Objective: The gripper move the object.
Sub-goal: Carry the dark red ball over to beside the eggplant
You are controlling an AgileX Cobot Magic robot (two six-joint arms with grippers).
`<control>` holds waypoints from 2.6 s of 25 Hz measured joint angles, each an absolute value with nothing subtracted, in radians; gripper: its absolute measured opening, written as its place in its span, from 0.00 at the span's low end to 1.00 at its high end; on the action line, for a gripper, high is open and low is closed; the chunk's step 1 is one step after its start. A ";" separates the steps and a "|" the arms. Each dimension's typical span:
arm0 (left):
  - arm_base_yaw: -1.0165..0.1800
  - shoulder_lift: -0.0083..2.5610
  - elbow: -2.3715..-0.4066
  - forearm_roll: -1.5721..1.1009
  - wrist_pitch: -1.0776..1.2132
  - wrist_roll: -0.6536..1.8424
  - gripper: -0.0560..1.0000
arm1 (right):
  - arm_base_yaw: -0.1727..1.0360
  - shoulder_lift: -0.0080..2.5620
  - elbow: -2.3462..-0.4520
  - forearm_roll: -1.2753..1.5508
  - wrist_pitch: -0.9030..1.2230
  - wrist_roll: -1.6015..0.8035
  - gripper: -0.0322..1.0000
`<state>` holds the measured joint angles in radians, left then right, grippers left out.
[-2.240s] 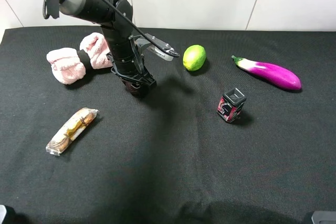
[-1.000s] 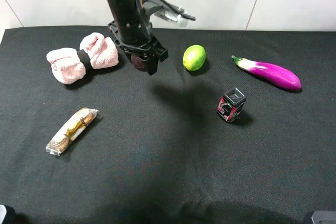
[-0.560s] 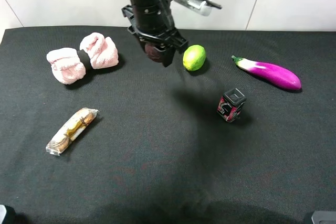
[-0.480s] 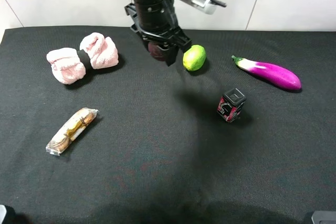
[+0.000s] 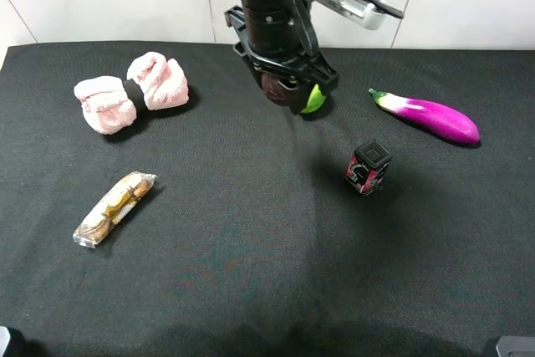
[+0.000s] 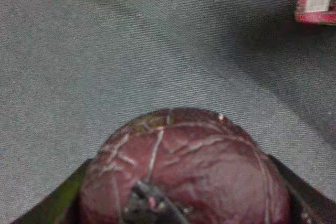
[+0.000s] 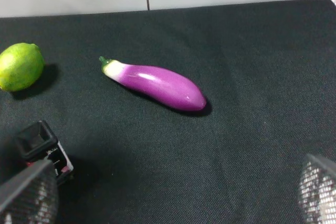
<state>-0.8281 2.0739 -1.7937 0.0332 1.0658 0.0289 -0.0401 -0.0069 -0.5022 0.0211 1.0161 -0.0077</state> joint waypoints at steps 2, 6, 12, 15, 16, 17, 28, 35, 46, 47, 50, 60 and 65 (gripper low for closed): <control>-0.843 2.074 -1.794 0.033 1.066 0.023 0.60 | -0.040 -0.007 -0.502 0.021 1.016 -0.008 0.70; -0.874 2.074 -1.794 0.033 1.066 0.009 0.60 | -0.040 -0.007 -0.502 0.021 1.016 -0.008 0.70; -0.921 2.074 -1.794 0.033 1.042 -0.007 0.60 | -0.040 -0.007 -0.502 0.021 1.017 -0.008 0.70; -0.943 2.074 -1.794 0.033 1.018 -0.027 0.60 | -0.040 -0.007 -0.502 0.021 1.017 -0.008 0.70; -0.951 2.074 -1.794 0.033 1.009 -0.032 0.60 | -0.040 -0.007 -0.502 0.021 1.017 -0.008 0.70; -0.957 2.074 -1.794 0.033 0.998 -0.037 0.60 | -0.040 -0.007 -0.502 0.021 1.017 -0.008 0.70; -1.000 2.107 -1.832 0.018 0.899 -0.053 0.60 | -0.040 -0.007 -0.502 0.021 1.017 -0.008 0.70; -1.025 2.219 -1.989 0.016 0.899 -0.056 0.60 | -0.040 -0.007 -0.502 0.021 1.016 -0.008 0.70; -1.061 2.399 -2.218 0.015 0.906 -0.047 0.60 | -0.040 -0.007 -0.502 0.021 1.016 -0.008 0.70; -1.064 2.408 -2.218 0.014 0.897 -0.045 0.60 | -0.040 -0.007 -0.502 0.021 1.016 -0.008 0.70; -1.066 2.435 -2.223 0.008 0.877 -0.041 0.60 | -0.040 -0.007 -0.502 0.021 1.016 -0.008 0.70; -1.069 2.499 -2.223 0.000 0.814 -0.008 0.60 | -0.040 -0.007 -0.502 0.022 1.016 -0.008 0.70; -1.069 2.533 -2.223 -0.023 0.783 0.024 0.60 | -0.040 -0.007 -0.502 0.022 1.016 -0.008 0.70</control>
<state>-1.0695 2.5328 -2.2229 -0.0229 0.7826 0.0242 -0.0401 -0.0069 -0.5022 0.0218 1.0161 -0.0077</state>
